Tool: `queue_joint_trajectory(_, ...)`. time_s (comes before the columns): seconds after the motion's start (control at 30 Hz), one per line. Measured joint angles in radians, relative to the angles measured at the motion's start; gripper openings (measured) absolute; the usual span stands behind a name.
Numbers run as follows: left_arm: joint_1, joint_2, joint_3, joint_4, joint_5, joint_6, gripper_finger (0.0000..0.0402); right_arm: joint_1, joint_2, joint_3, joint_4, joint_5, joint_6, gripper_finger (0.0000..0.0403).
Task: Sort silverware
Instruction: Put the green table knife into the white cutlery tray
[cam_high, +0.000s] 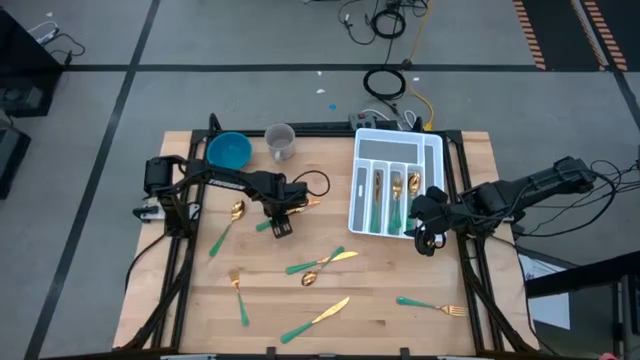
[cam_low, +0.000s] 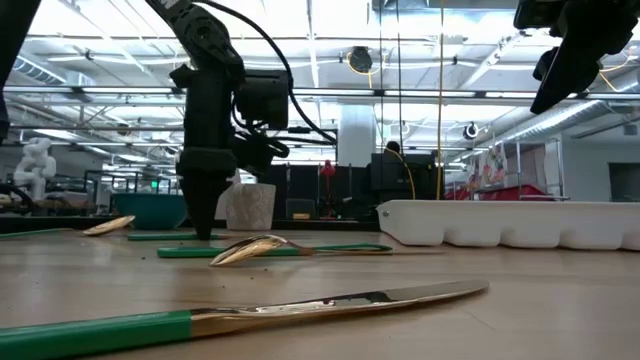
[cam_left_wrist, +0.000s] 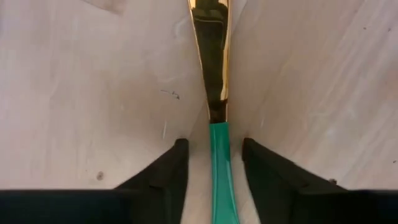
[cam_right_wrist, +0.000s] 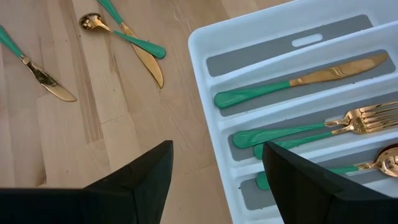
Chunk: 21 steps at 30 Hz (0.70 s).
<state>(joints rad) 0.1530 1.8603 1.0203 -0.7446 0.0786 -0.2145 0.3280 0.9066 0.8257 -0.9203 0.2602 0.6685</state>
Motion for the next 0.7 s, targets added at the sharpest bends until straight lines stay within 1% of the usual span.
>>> queue_joint_trajectory(0.07, 0.014, 0.000, 0.000, 0.002, 0.001, 0.017, 0.0112, 0.000, 0.000, 0.000, 0.000, 0.000, 0.000, 0.0240)
queue_joint_trajectory(0.17, 0.047, 0.000, 0.000, 0.001, 0.020, 0.021, 0.0045, 0.000, 0.000, 0.000, 0.000, 0.000, 0.003, 0.0240)
queue_joint_trajectory(0.2, 0.058, 0.000, 0.000, 0.001, 0.033, 0.021, 0.0026, 0.000, 0.000, 0.000, 0.000, 0.000, 0.007, 0.0240)
queue_joint_trajectory(0.23, 0.067, 0.000, 0.000, 0.001, 0.040, 0.020, 0.0019, 0.000, 0.000, 0.000, 0.000, 0.000, 0.012, 0.0240)
queue_joint_trajectory(0.43, 0.082, 0.000, 0.024, -0.049, 0.048, 0.021, 0.0018, 0.000, 0.000, 0.000, 0.000, 0.000, 0.025, 0.0240)
queue_joint_trajectory(0.7, 0.066, -0.026, 0.082, -0.119, 0.014, -0.016, 0.0013, 0.000, 0.000, 0.000, -0.005, 0.000, 0.025, 0.0240)
